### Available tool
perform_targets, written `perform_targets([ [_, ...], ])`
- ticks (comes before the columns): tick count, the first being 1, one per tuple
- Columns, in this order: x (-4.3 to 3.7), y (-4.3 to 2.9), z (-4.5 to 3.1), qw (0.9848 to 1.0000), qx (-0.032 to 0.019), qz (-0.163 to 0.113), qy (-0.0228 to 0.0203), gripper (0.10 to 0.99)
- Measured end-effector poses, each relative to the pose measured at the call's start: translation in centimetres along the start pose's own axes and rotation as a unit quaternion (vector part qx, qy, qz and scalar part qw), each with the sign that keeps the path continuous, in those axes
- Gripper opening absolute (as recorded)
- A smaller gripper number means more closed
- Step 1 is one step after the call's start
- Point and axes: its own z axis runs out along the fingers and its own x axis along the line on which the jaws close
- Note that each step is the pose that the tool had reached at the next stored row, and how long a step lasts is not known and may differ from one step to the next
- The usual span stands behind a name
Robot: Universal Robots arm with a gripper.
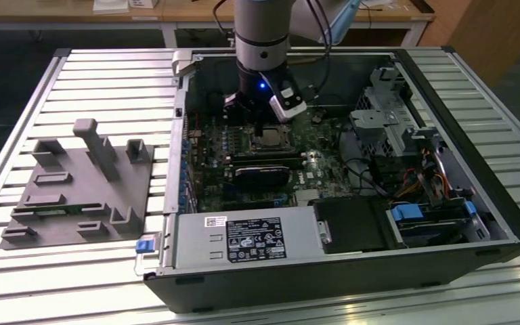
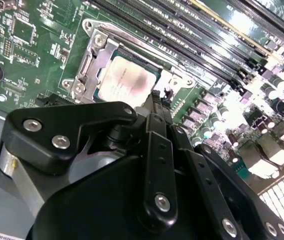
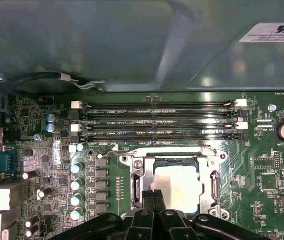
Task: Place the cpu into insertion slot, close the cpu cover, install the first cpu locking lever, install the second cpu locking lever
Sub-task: 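Close the cpu cover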
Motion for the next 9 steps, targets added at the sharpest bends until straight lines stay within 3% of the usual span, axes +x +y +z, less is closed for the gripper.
perform_targets([
  [6,-1.82,0.08,0.06,1.0,0.0001,0.0,0.0001,0.106],
  [9,-1.96,0.09,0.0,1.0,0.0001,0.0,0.0001,0.106],
])
